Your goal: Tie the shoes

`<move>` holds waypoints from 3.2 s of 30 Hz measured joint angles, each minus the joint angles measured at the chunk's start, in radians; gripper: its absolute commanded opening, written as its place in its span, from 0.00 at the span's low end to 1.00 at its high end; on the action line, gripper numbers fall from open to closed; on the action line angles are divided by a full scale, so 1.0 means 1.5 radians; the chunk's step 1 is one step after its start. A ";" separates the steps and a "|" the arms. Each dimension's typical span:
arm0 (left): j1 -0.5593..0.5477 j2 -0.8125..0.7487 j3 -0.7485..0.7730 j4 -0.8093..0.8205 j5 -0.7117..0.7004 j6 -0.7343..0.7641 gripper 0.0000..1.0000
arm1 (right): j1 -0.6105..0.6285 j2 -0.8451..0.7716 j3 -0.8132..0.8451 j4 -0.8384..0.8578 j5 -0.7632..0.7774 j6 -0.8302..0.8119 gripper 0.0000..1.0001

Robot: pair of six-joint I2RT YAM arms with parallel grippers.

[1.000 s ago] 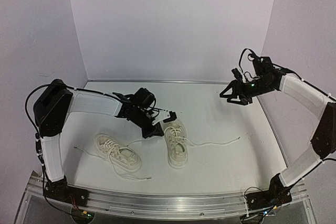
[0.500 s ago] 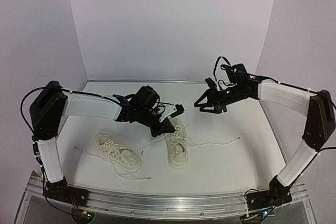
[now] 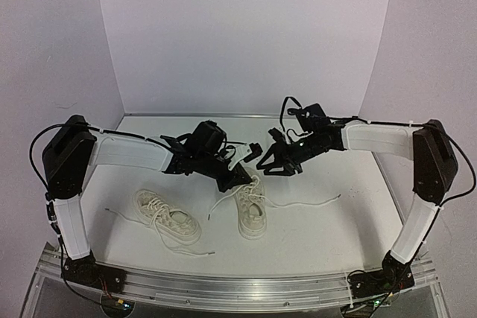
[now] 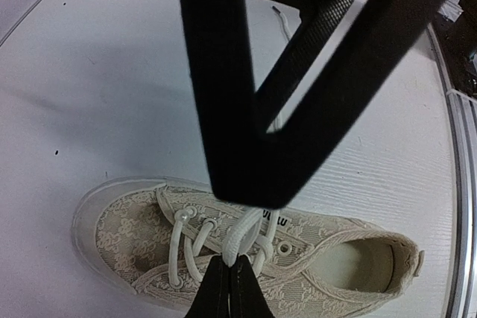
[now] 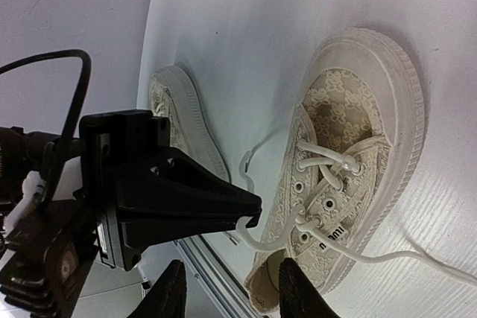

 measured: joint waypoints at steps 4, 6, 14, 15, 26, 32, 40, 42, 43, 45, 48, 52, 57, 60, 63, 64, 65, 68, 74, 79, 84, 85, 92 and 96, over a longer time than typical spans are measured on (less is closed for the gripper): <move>0.000 0.000 0.000 0.000 -0.005 0.000 0.00 | 0.013 0.017 0.004 0.002 -0.008 0.000 0.35; 0.000 0.000 0.000 0.000 -0.006 0.000 0.00 | 0.019 0.028 0.011 0.003 -0.010 0.000 0.33; 0.000 0.000 0.000 0.001 -0.006 0.000 0.00 | 0.031 0.067 0.032 0.006 -0.010 -0.002 0.17; 0.000 0.000 0.000 0.001 -0.006 0.000 0.01 | 0.031 0.069 0.033 0.006 -0.010 -0.002 0.13; 0.000 0.000 0.000 -0.001 -0.011 0.006 0.25 | 0.031 0.071 0.033 0.007 -0.007 -0.006 0.00; 0.000 0.000 -0.001 -0.028 -0.014 0.012 0.16 | 0.031 0.071 0.033 0.008 -0.006 -0.010 0.00; 0.000 0.003 -0.001 -0.037 -0.016 0.019 0.00 | 0.031 0.071 0.033 0.007 -0.006 -0.011 0.09; 0.000 0.003 -0.001 -0.037 -0.014 0.019 0.00 | 0.031 0.071 0.033 0.007 -0.006 -0.010 0.12; 0.000 0.003 -0.001 -0.037 -0.014 0.019 0.00 | 0.031 0.071 0.033 0.007 -0.006 -0.009 0.13; 0.000 0.003 -0.001 -0.036 -0.013 0.019 0.00 | 0.031 0.071 0.033 0.007 -0.005 -0.009 0.14; 0.000 0.003 0.000 -0.035 -0.011 0.017 0.00 | 0.031 0.071 0.033 0.007 -0.001 -0.008 0.14; 0.000 0.003 0.000 -0.034 -0.010 0.011 0.00 | 0.031 0.071 0.034 0.006 0.004 -0.009 0.13; 0.000 0.003 0.000 -0.030 -0.010 0.007 0.00 | 0.031 0.071 0.036 0.001 0.008 -0.012 0.03; 0.000 0.003 0.000 -0.027 -0.010 0.005 0.02 | 0.031 0.071 0.044 -0.005 0.011 -0.015 0.00; 0.000 0.003 0.000 -0.015 -0.010 0.000 0.21 | 0.031 0.071 0.054 -0.007 0.013 -0.015 0.00; 0.000 0.003 0.000 -0.011 -0.010 -0.001 0.29 | 0.031 0.071 0.056 -0.008 0.015 -0.015 0.00; 0.000 0.003 0.000 -0.008 -0.010 -0.003 0.35 | 0.031 0.071 0.057 -0.008 0.016 -0.015 0.00; 0.000 0.003 0.000 0.000 -0.010 -0.012 0.45 | 0.031 0.071 0.059 -0.009 0.022 -0.015 0.00; 0.000 0.003 -0.001 0.025 -0.010 -0.033 0.53 | 0.031 0.071 0.059 -0.013 0.030 -0.014 0.00; -0.001 0.003 -0.001 0.047 -0.010 -0.055 0.44 | 0.031 0.071 0.059 -0.013 0.037 -0.013 0.00; -0.006 0.005 -0.001 0.063 -0.008 -0.072 0.35 | 0.031 0.071 0.059 -0.014 0.045 -0.010 0.00; -0.008 0.006 -0.001 0.064 -0.009 -0.074 0.34 | 0.031 0.071 0.059 -0.017 0.046 -0.009 0.00; -0.012 0.019 -0.001 0.064 -0.008 -0.082 0.31 | 0.031 0.071 0.059 -0.021 0.053 -0.001 0.00; -0.016 0.023 -0.001 0.064 -0.008 -0.082 0.29 | 0.031 0.071 0.059 -0.023 0.056 0.002 0.00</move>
